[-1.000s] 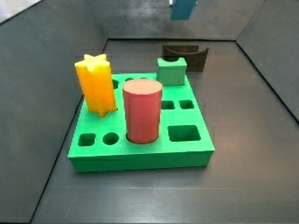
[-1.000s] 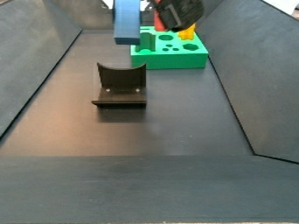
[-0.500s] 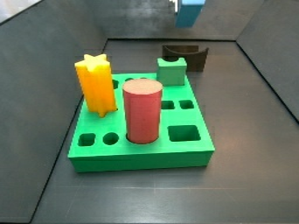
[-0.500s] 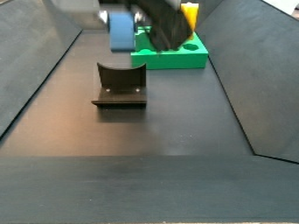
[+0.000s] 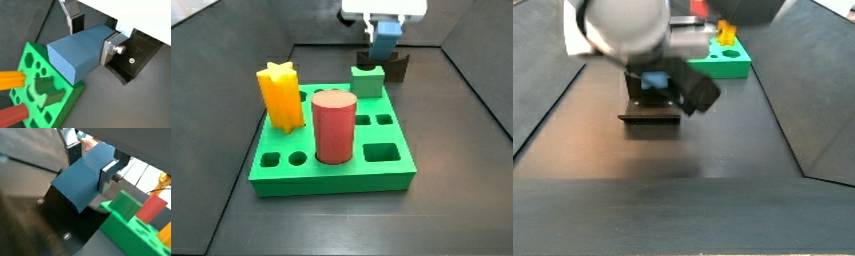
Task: Pick up the rectangle object. Move up. Place the rectangle object on the fixture. Regrasp the rectangle object. Move to above the board. Insert the rectangle object.
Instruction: Place the rectangle object on the fixture.
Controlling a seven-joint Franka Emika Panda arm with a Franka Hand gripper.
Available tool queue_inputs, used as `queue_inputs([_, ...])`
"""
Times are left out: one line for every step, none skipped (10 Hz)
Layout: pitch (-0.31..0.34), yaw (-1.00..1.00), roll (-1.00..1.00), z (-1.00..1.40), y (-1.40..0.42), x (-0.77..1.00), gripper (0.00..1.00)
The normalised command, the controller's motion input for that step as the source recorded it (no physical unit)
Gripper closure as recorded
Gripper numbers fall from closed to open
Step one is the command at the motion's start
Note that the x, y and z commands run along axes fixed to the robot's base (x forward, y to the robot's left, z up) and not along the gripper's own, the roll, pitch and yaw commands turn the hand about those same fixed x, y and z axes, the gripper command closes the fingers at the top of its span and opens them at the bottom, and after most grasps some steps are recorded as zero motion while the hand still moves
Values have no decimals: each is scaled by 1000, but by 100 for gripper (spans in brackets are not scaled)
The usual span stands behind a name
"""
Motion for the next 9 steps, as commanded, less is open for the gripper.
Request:
queue_inputs([45, -222, -162, -872, 122, 176, 100])
queue_inputs([-1, -197, -150, -606, 89, 134, 100])
queue_inputs([-16, -181, -148, -479, 76, 117, 100])
queue_inputs([-34, -144, -144, -284, 16, 96, 100])
queue_inputs([-52, -110, -106, -236, -4, 94, 100])
queue_inputs([-52, -89, -106, -235, -4, 93, 100])
queue_inputs([-52, -69, -106, -235, -5, 92, 100])
queue_inputs([0, 0, 0, -167, -500, 0, 100])
queue_inputs([0, 0, 0, 0, 0, 0, 0])
